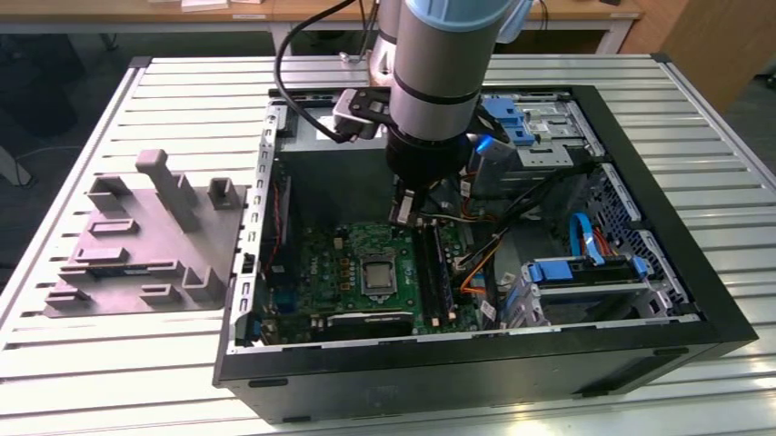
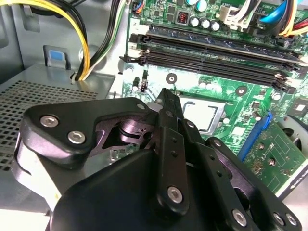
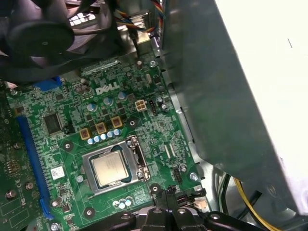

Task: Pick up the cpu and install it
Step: 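Install the first cpu locking lever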

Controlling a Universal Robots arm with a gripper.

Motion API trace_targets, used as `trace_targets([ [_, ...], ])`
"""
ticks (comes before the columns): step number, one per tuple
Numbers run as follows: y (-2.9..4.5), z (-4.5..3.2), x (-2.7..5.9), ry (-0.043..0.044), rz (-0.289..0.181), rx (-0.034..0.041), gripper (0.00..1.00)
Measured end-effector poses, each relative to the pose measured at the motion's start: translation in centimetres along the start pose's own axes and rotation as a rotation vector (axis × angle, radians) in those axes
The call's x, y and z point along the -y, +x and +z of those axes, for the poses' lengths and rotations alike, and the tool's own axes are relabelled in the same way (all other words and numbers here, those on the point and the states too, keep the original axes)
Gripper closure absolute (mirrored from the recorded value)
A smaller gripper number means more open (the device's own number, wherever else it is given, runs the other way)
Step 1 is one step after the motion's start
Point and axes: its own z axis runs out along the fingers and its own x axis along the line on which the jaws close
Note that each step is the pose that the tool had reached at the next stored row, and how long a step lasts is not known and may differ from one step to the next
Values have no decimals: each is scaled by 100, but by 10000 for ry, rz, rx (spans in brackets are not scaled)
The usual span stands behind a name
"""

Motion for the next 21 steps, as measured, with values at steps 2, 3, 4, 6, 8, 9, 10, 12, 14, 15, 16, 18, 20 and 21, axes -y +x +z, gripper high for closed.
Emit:
trace_targets([
  [2, 15, 0, 0, 0, -110, -6, 89],
  [3, 23, 0, -1, 1, -152, -10, 89],
  [4, 34, -1, 1, 1, -181, -13, 89],
  [6, 57, -1, 7, 1, -203, -14, 89],
  [8, 69, -1, 10, 1, -207, -14, 89],
  [9, 69, -1, 10, 1, -207, -14, 89],
  [10, 69, -1, 11, 1, -208, -14, 89],
  [12, 71, -1, 12, 1, -208, -14, 89],
  [14, 73, -1, 12, 1, -209, -14, 89],
  [15, 73, -1, 12, 1, -209, -14, 89],
  [16, 73, -1, 12, 1, -209, -15, 89],
  [18, 73, -1, 13, 1, -209, -14, 89],
  [20, 74, -1, 13, 1, -209, -14, 89],
  [21, 74, -1, 13, 1, -209, -14, 89],
])
